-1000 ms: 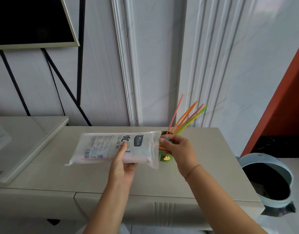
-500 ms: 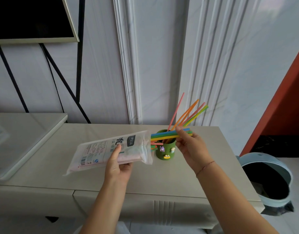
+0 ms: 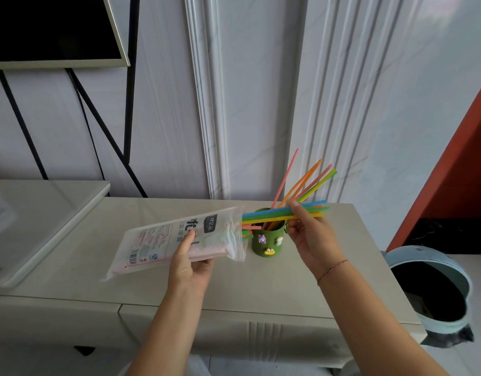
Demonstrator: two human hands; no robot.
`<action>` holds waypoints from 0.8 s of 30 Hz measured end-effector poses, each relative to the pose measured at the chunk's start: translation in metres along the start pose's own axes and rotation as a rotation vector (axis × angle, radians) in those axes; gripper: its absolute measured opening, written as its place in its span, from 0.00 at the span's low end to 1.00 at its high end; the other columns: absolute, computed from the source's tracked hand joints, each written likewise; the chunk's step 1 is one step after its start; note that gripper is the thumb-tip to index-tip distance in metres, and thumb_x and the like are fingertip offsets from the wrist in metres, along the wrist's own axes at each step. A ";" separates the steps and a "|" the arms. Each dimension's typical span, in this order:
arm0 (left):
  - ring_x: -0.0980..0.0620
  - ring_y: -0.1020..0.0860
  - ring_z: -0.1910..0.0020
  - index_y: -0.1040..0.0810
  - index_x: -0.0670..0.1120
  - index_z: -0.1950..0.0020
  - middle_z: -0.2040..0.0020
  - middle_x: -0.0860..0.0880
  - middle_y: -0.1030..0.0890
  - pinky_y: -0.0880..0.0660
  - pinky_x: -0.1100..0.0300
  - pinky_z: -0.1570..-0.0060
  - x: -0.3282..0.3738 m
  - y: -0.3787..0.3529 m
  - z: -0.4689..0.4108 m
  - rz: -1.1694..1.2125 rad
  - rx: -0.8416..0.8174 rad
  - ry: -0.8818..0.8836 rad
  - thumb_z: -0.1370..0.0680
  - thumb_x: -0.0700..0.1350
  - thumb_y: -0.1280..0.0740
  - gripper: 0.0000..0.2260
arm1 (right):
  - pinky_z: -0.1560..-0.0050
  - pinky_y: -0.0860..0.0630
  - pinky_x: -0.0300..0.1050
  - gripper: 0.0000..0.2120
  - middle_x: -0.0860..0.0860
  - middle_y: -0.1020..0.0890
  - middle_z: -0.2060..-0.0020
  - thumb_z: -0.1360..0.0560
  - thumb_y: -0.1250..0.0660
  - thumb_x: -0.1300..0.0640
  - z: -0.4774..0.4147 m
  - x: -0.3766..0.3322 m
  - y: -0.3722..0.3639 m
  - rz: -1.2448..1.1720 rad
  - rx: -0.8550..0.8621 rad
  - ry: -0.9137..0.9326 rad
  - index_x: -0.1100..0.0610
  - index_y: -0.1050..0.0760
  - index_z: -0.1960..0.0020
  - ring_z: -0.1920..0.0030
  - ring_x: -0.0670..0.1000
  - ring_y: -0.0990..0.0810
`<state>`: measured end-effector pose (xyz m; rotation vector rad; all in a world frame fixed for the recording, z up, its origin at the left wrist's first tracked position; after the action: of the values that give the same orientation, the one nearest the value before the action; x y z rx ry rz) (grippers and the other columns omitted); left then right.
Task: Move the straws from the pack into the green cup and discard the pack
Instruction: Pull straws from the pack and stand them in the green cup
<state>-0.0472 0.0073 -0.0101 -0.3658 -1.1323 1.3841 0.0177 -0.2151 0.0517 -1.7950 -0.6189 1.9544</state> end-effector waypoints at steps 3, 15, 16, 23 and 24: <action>0.46 0.15 0.60 0.25 0.47 0.45 0.53 0.45 0.16 0.19 0.50 0.68 -0.008 -0.004 0.003 0.002 -0.013 0.024 0.30 0.35 0.27 0.17 | 0.68 0.27 0.34 0.06 0.48 0.26 0.70 0.25 0.32 0.61 0.003 0.008 -0.010 0.038 -0.080 -0.027 0.62 0.22 0.50 0.71 0.45 0.30; 0.46 0.16 0.56 0.25 0.46 0.37 0.51 0.46 0.16 0.19 0.52 0.69 0.008 0.002 -0.005 0.005 0.027 -0.009 0.29 0.36 0.27 0.22 | 0.71 0.27 0.37 0.04 0.54 0.27 0.70 0.26 0.33 0.62 -0.001 -0.020 0.006 0.145 0.072 0.092 0.63 0.24 0.53 0.73 0.47 0.29; 0.47 0.16 0.56 0.25 0.46 0.37 0.51 0.46 0.16 0.19 0.52 0.69 0.008 0.002 -0.005 0.000 0.024 -0.011 0.29 0.36 0.27 0.22 | 0.71 0.27 0.37 0.04 0.54 0.27 0.69 0.26 0.33 0.62 -0.002 -0.021 0.006 0.146 0.059 0.081 0.63 0.24 0.53 0.72 0.47 0.29; 0.46 0.17 0.53 0.24 0.47 0.47 0.53 0.46 0.16 0.19 0.52 0.66 -0.015 -0.007 0.003 -0.034 -0.005 0.035 0.29 0.35 0.28 0.15 | 0.70 0.28 0.35 0.04 0.53 0.27 0.67 0.26 0.32 0.61 0.004 0.006 -0.019 0.190 -0.174 -0.027 0.60 0.23 0.52 0.70 0.46 0.29; 0.46 0.17 0.53 0.24 0.47 0.47 0.53 0.46 0.17 0.19 0.52 0.66 -0.016 -0.008 0.003 -0.041 -0.012 0.037 0.29 0.35 0.28 0.14 | 0.70 0.28 0.35 0.03 0.53 0.26 0.67 0.26 0.33 0.62 0.005 0.009 -0.021 0.174 -0.194 -0.033 0.61 0.23 0.52 0.70 0.45 0.28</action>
<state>-0.0416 -0.0102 -0.0092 -0.3726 -1.1126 1.3300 0.0119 -0.1931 0.0574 -1.9962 -0.7063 2.1036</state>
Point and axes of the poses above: each hand's wrist, its own z-axis away from the middle knuckle, its own y-axis out of the back of the hand, x = y × z, the point moved 6 cm from there along -z, towards the middle knuckle
